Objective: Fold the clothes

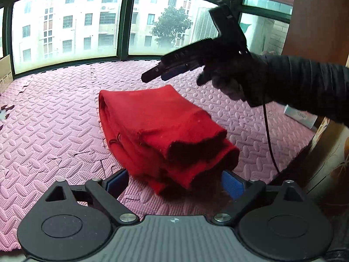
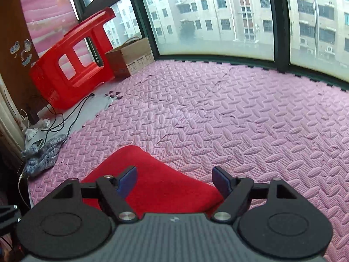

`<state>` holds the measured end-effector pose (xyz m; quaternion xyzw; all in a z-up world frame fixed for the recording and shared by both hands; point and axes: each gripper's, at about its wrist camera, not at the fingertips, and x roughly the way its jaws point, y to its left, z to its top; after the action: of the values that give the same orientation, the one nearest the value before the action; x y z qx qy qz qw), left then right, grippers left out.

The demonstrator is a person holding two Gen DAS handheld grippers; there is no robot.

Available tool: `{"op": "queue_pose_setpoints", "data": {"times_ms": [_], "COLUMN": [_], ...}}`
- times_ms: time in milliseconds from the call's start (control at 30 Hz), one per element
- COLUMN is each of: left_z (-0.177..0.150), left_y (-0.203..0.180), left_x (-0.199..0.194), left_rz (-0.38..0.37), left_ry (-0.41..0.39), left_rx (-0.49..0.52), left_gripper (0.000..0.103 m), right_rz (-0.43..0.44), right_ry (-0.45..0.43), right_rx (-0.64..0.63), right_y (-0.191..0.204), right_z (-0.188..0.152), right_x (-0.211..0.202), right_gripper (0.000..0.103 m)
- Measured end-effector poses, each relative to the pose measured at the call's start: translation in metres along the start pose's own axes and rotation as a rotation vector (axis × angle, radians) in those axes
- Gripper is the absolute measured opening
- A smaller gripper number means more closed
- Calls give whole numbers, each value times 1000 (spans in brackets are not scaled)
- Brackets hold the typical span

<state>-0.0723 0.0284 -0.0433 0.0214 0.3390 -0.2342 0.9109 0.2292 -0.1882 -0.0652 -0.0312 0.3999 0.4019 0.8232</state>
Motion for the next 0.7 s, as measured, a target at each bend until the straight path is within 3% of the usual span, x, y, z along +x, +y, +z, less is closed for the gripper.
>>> {"op": "queue_pose_setpoints", "data": {"times_ms": [133, 233, 333, 700], "left_z": [-1, 1, 3, 21], "left_y": [-2, 6, 16, 69], "left_x": [15, 22, 21, 13], "left_rz": [26, 25, 11, 99], "left_ry": [35, 62, 71, 65], "left_rx": [23, 17, 13, -68], "left_gripper": [90, 77, 70, 65], "right_rz": [-4, -6, -9, -16], "right_ry": [56, 97, 137, 194], "right_rx": [47, 82, 115, 126], "right_y": [-18, -32, -44, -47], "right_z": [13, 22, 30, -7], "right_x": [17, 30, 41, -7], "right_gripper": [77, 77, 72, 68]}}
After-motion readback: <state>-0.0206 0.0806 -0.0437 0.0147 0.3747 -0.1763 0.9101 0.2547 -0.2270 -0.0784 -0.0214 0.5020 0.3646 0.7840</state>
